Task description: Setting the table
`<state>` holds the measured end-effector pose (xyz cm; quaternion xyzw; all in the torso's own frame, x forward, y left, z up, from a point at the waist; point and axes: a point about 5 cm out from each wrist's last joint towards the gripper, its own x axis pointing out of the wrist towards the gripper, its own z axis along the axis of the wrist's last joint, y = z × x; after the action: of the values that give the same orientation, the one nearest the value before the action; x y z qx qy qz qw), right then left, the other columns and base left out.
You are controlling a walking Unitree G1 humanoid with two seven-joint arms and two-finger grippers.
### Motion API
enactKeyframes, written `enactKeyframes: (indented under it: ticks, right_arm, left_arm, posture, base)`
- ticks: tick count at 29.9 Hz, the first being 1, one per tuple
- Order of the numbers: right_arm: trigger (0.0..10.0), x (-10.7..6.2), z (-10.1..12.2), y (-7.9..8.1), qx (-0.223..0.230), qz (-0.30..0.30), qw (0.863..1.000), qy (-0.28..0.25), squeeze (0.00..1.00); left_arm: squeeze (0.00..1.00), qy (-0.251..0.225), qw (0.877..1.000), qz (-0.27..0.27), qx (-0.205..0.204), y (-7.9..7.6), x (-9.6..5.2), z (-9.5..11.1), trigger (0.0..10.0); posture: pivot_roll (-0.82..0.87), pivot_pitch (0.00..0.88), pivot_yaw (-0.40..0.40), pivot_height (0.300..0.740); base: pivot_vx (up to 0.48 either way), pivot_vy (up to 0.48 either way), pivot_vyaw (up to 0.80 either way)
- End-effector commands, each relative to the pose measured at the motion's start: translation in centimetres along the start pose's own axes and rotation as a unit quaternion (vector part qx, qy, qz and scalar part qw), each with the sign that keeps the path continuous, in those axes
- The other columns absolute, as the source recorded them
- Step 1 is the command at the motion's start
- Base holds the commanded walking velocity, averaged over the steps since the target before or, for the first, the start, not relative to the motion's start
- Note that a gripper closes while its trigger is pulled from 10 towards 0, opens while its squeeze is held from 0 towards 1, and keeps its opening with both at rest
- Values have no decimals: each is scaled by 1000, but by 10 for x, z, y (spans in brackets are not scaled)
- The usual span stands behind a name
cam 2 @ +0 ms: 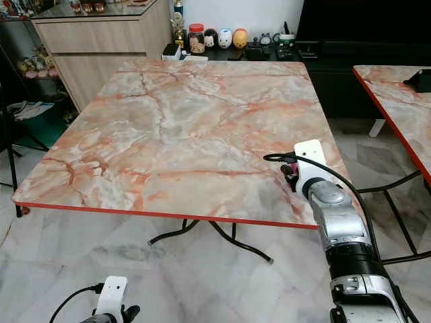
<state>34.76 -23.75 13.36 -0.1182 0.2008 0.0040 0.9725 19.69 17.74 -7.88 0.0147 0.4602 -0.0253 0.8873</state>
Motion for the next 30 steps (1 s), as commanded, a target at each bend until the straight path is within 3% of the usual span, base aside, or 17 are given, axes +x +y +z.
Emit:
enactKeyframes:
  ticks: [1, 16, 25, 29, 30]
  right_arm:
    - [0, 0, -10, -2, 10, -2, 1000, 18, 0]
    - [0, 1, -4, 2, 15, 4, 1000, 4, 0]
    - [0, 0, 1, 20, 54, 26, 997, -40, 0]
    - [431, -4, 13, 29, 64, 22, 992, -103, 0]
    - [10000, -8, 20, 32, 63, 18, 988, -139, 0]
  left_arm:
    - [0, 11, 1000, 2, 2, 3, -1, -5, 10000]
    - [0, 11, 1000, 5, 5, 3, -1, -5, 10000]
    - [0, 6, 1000, 12, 11, 4, -1, -4, 10000]
    - [0, 5, 1000, 13, 11, 4, -1, -4, 10000]
    - [0, 3, 1000, 14, 9, 4, -1, -4, 10000]
  posture:
    - [7, 0, 34, 736]
    - [10, 0, 34, 736]
    - [6, 0, 32, 736]
    - [1, 0, 32, 736]
    - [0, 0, 32, 736]
  base:
    - [0, 0, 0]
    - [0, 0, 0]
    - [0, 0, 0]
    - [0, 0, 0]
    - [0, 0, 0]
